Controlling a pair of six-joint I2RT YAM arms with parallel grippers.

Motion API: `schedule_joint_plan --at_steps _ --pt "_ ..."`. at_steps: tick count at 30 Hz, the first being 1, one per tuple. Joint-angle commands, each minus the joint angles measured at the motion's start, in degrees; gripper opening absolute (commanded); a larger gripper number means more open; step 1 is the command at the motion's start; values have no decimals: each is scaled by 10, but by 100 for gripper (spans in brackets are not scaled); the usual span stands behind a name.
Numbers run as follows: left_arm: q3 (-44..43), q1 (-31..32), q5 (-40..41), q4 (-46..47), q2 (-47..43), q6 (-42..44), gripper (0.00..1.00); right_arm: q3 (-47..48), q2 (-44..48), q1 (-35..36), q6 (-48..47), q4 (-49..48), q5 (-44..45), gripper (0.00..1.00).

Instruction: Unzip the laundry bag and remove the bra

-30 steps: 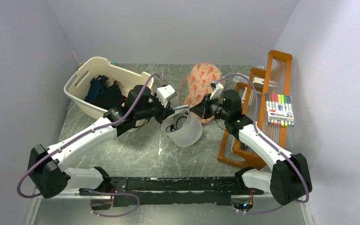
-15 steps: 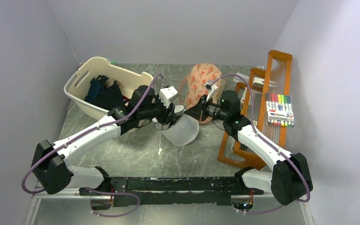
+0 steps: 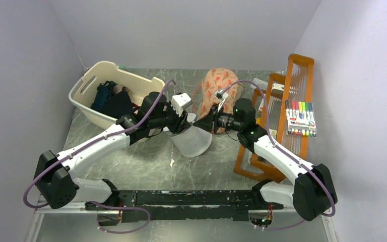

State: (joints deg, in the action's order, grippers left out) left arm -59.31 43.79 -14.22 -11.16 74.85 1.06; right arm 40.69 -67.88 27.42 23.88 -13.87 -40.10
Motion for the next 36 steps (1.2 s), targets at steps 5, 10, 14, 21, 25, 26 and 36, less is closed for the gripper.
schedule_joint_plan --at_steps 5,10,14,21,25,26,36 --pt "-21 -3 -16 -3 5 -1 36 13 20 5 -15 -20 -7 0" --pt "-17 -3 -15 5 -8 0 20 14 16 5 -16 -11 10 0" --pt "-6 -3 -13 19 -30 3 9 14 8 5 -11 -1 34 0" --pt "7 -3 -19 40 -60 6 7 16 -16 -18 13 0 32 0" --pt "18 -3 -4 52 -78 6 7 9 -25 -45 33 -6 24 0" --pt "19 -3 0 53 -81 5 7 6 -26 -53 40 -9 20 0" --pt "-11 -3 -12 11 -37 10 22 1 -10 -64 25 -31 -24 0"
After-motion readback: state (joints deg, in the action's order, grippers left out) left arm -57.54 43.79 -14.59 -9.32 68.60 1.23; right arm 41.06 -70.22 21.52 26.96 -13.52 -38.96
